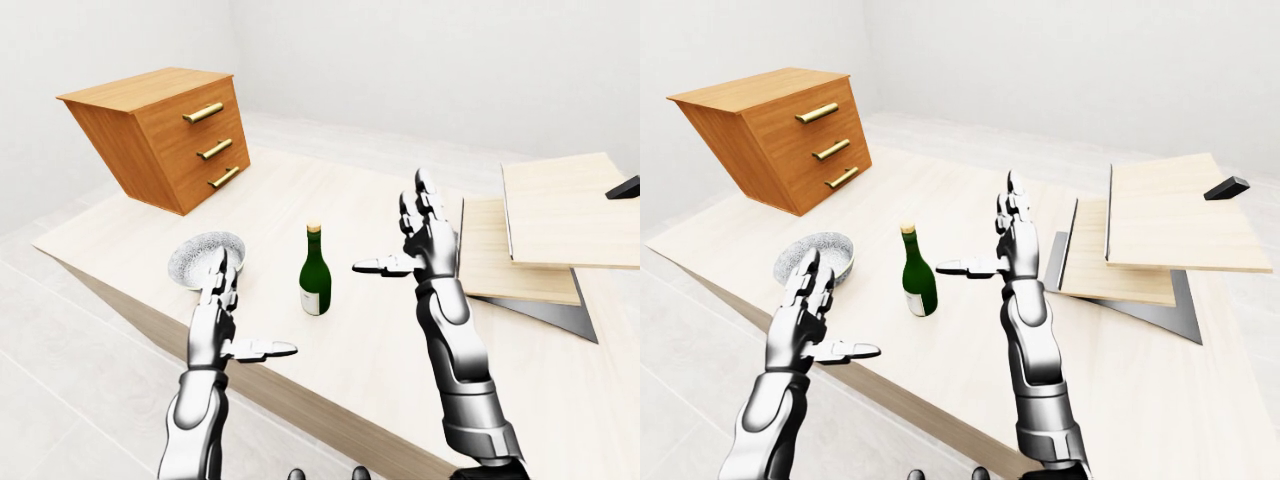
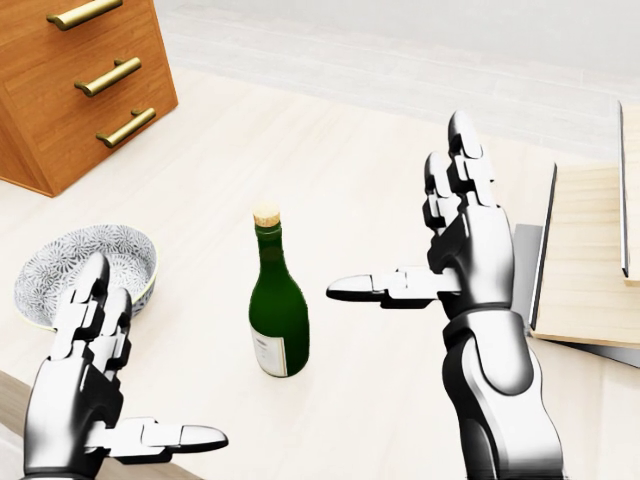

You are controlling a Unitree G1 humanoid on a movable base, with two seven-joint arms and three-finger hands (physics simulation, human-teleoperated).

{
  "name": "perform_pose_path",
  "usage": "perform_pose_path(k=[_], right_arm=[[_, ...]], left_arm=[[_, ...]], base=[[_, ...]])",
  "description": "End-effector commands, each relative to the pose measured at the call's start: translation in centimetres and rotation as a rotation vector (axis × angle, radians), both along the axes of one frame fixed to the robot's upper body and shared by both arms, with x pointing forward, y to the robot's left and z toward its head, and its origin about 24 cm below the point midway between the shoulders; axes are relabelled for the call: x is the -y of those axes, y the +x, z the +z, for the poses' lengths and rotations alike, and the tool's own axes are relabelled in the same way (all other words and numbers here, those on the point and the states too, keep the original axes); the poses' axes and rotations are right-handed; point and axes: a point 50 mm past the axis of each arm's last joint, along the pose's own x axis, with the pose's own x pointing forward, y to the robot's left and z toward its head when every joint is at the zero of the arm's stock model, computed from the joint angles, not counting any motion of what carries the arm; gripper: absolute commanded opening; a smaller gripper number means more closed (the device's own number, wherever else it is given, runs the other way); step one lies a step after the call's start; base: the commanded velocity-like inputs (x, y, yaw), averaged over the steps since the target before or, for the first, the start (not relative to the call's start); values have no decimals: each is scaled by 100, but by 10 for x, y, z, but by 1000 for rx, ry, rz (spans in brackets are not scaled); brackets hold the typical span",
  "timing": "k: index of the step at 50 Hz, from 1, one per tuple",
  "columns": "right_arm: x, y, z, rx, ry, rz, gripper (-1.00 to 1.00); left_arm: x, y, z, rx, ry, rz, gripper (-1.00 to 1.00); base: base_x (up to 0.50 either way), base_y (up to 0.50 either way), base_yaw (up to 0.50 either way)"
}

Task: Put the wine bottle on the wine rack.

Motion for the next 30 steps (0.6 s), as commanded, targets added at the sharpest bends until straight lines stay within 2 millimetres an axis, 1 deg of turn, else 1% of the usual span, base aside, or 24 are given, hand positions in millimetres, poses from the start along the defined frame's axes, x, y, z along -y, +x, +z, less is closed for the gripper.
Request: perform_pose_path(k=[1, 5, 11, 21, 30], right_arm=[[-13, 16, 15, 23, 43, 16, 100], [-22, 23, 20, 24, 36, 40, 100], [-30, 29, 16, -8, 25, 64, 100], [-34, 28, 17, 0, 36, 88, 100], [-42, 29, 11, -25, 2, 106, 100]], left_arm=[[-2, -2, 1, 5, -4, -1, 100], [-4, -3, 3, 6, -6, 4, 100], [-3, -3, 7, 23, -2, 3, 100], [0, -2, 10, 36, 3, -2, 100], [-1, -3, 13, 49, 5, -2, 100]], base=[[0, 0, 0], [0, 0, 0], [0, 0, 0], [0, 0, 0], [0, 0, 0]])
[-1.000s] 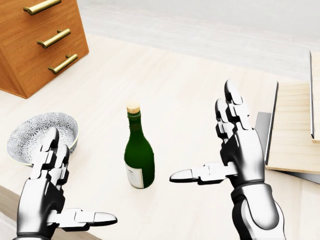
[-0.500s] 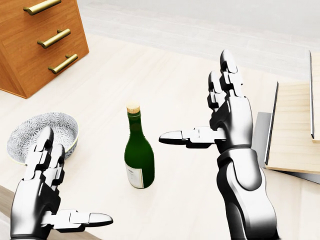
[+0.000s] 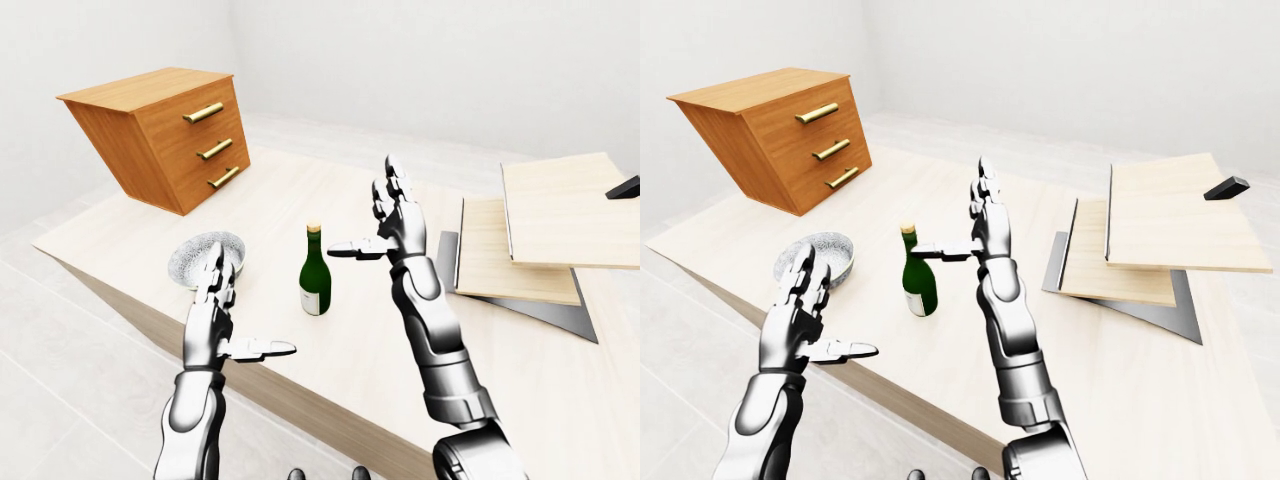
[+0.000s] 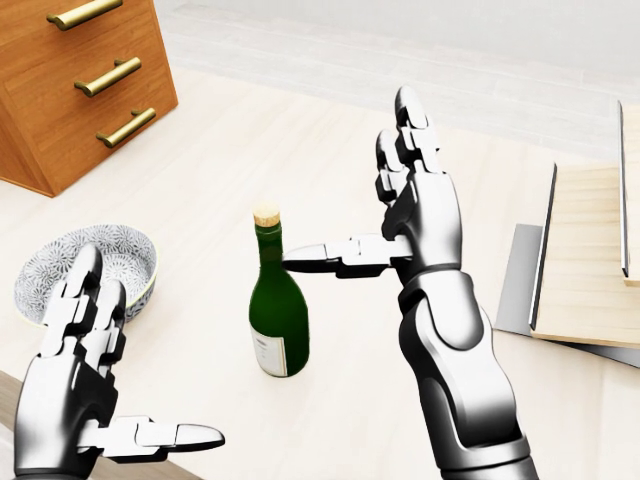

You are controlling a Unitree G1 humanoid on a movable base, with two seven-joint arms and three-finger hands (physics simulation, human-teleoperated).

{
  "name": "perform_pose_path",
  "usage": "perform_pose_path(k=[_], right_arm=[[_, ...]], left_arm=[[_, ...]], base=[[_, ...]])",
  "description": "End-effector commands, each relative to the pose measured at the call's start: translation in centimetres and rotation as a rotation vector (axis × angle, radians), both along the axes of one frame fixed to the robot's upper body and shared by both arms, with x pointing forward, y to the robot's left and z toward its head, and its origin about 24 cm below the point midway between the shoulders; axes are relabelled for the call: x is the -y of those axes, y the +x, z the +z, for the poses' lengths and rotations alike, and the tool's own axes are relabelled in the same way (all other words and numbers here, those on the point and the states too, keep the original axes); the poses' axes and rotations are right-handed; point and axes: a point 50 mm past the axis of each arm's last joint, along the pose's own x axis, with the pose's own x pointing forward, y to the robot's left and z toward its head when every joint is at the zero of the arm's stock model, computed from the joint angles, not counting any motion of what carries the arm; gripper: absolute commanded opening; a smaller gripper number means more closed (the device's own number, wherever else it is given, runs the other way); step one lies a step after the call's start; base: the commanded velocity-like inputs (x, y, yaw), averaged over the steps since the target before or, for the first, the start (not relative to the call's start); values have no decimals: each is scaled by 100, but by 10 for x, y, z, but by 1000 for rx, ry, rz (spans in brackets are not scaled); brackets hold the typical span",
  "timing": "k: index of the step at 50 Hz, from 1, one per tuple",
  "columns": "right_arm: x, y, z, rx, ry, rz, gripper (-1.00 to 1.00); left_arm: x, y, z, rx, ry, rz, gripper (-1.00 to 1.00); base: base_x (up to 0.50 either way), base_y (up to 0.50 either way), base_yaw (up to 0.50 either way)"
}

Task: Put the wine bottle on the wine rack.

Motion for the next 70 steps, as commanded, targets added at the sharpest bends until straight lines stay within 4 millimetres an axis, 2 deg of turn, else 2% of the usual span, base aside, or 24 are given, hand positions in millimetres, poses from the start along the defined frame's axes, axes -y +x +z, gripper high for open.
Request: perform_pose_path(k=[1, 25, 54, 70], right_arm=[[-9, 2, -3, -16, -22, 25, 100], [-27, 8, -35, -148, -68, 97, 100], [-33, 19, -29, -156, -53, 125, 100], [-39, 28, -44, -246, -71, 141, 100]], left_arm=[[0, -1, 3, 11, 2, 1, 100], [-2, 2, -8, -35, -2, 7, 100], [-3, 2, -8, -33, -4, 11, 100], [-6, 1, -3, -11, -4, 15, 100]], base=[[0, 0, 0], [0, 0, 0], [0, 0, 0], [0, 0, 0]])
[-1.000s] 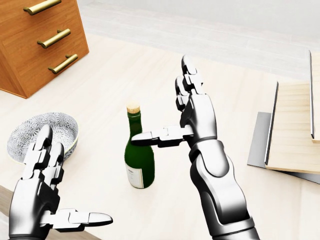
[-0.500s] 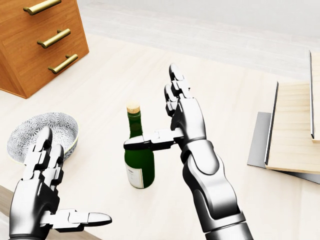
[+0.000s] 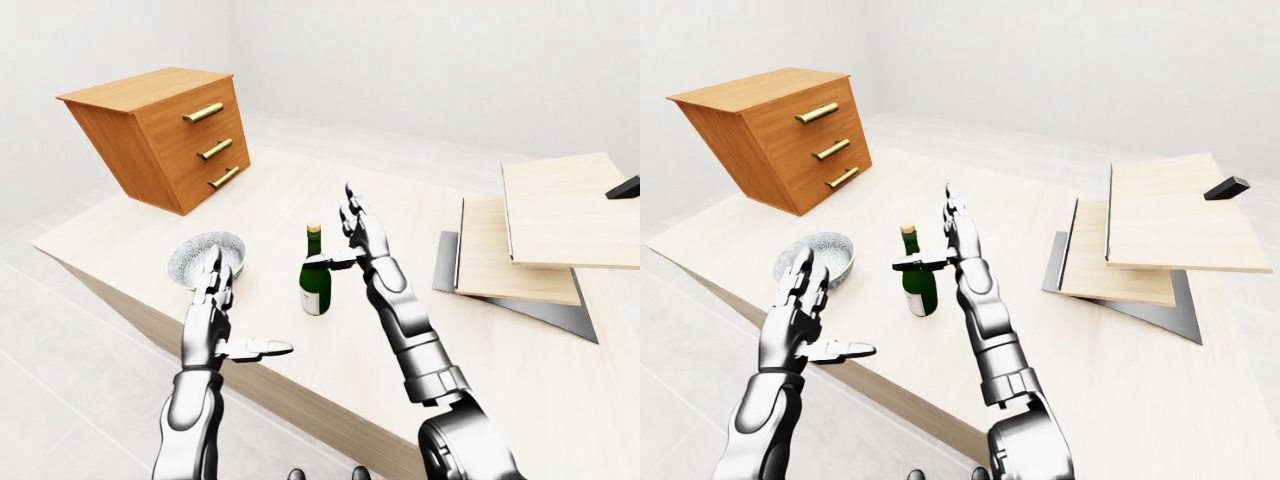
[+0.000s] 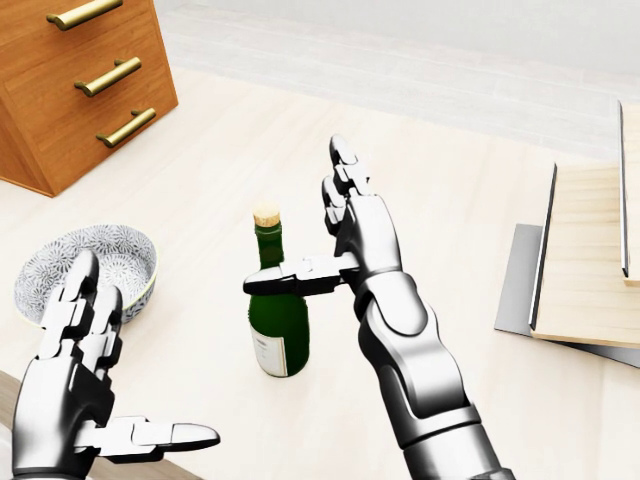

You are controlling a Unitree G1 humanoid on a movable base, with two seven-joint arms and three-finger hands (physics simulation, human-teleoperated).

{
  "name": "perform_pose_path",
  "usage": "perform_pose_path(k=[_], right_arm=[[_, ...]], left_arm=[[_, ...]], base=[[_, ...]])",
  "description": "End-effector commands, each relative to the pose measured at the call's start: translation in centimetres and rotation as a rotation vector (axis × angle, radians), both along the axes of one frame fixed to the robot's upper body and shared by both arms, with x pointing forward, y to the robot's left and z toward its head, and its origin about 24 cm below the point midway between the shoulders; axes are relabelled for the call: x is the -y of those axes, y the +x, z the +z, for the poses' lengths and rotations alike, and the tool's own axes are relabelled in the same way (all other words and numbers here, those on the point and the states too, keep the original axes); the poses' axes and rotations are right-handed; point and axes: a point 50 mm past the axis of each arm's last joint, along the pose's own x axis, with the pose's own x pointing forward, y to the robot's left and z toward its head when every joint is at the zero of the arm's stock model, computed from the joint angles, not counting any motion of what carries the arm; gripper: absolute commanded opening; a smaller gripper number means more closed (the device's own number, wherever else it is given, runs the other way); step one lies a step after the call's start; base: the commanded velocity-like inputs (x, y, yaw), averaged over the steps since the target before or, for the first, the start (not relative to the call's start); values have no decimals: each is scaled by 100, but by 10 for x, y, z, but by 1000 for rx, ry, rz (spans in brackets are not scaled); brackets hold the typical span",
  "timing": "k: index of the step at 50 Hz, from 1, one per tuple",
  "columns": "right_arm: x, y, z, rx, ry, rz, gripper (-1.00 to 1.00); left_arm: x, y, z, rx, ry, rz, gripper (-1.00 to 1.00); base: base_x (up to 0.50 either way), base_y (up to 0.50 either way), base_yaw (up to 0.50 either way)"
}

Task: Put the wine bottle on the wine rack.

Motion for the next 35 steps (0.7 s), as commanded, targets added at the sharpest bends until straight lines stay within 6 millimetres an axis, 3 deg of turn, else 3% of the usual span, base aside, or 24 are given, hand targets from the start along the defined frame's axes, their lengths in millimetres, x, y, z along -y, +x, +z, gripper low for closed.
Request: perform_pose_path(k=[1, 35], right_arm=[[-5, 6, -6, -42, -11, 13, 100], [-28, 7, -13, -91, -42, 86, 100]], left_arm=[[-1, -1, 4, 16, 0, 2, 100], [-3, -1, -2, -7, -6, 4, 100]], base=[[0, 0, 0], [0, 0, 0]])
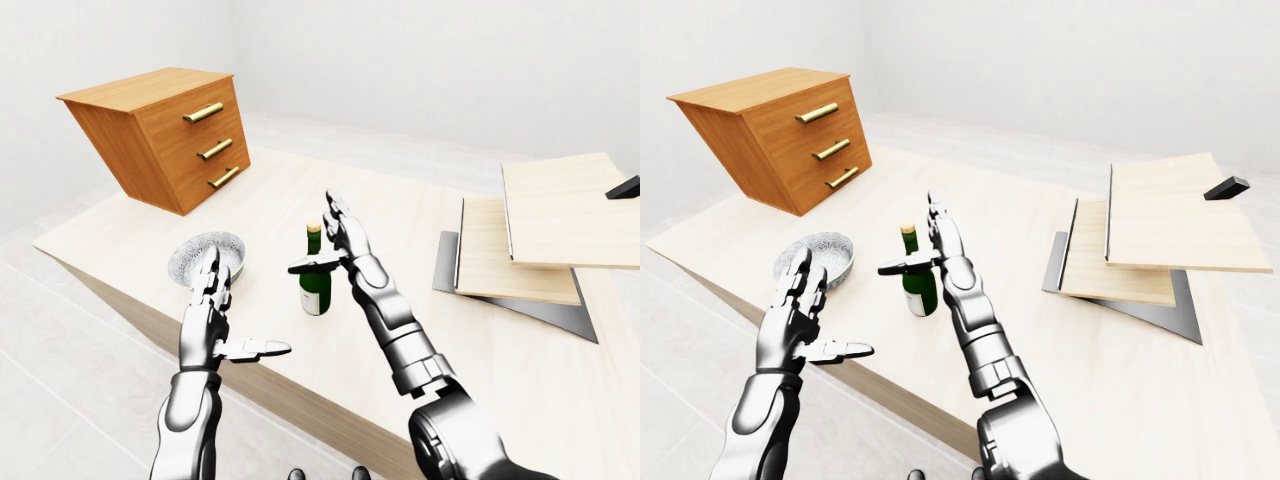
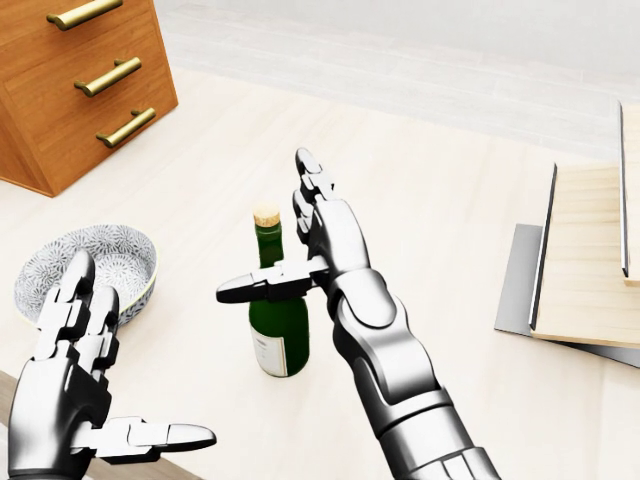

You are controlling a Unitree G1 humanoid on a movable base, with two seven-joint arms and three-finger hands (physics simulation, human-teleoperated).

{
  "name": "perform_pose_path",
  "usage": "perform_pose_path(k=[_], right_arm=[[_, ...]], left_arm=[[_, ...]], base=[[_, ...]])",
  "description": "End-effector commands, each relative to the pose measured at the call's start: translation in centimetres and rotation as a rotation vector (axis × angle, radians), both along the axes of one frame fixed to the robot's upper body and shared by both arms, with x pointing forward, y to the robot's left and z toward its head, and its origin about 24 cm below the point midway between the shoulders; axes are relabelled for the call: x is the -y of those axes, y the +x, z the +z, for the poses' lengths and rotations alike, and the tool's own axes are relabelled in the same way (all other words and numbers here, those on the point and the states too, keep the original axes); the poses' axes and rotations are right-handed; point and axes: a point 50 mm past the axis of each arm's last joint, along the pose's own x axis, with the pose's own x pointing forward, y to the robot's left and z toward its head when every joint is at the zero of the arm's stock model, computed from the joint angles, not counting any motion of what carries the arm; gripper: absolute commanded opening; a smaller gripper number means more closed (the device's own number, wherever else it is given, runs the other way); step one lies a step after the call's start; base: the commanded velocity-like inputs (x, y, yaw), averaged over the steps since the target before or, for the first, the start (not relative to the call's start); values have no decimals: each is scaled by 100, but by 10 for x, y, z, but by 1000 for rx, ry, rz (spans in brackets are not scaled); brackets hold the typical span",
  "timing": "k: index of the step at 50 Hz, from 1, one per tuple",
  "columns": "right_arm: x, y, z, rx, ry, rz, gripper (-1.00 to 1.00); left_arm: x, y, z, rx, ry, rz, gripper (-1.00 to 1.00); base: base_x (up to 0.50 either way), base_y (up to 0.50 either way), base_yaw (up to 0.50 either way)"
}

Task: Put the wine bottle on the wine rack.

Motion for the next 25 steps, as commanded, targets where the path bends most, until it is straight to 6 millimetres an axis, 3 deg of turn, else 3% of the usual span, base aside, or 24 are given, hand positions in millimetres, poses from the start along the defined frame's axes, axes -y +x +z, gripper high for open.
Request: perform_pose_path(k=[1, 10, 11, 12, 15, 16, 19, 25], right_arm=[[-4, -1, -6, -22, -2, 18, 100], [-3, -2, -9, -33, 1, 21, 100], [-3, -3, -9, -34, 1, 21, 79], [-3, -3, -10, -35, 0, 21, 44], [-3, -3, -10, -36, 2, 22, 18], [-3, -3, -10, -35, 2, 22, 18], [-2, -4, -11, -37, 3, 21, -35], [-1, -4, -11, -36, 3, 20, -51]], left_arm=[[0, 0, -3, -9, 0, 0, 100], [0, 0, -3, -10, 0, 0, 100], [0, 0, -4, -10, 0, -1, 100], [0, 0, -4, -10, 0, 0, 100], [0, 0, -3, -10, -1, 1, 100], [0, 0, -3, -10, -1, 1, 100], [0, 0, -2, -9, -3, 1, 100], [1, 0, -2, -9, -1, 0, 100]], base=[[0, 0, 0], [0, 0, 0], [0, 0, 0], [0, 0, 0], [0, 0, 0], [0, 0, 0], [0, 0, 0], [0, 0, 0]])
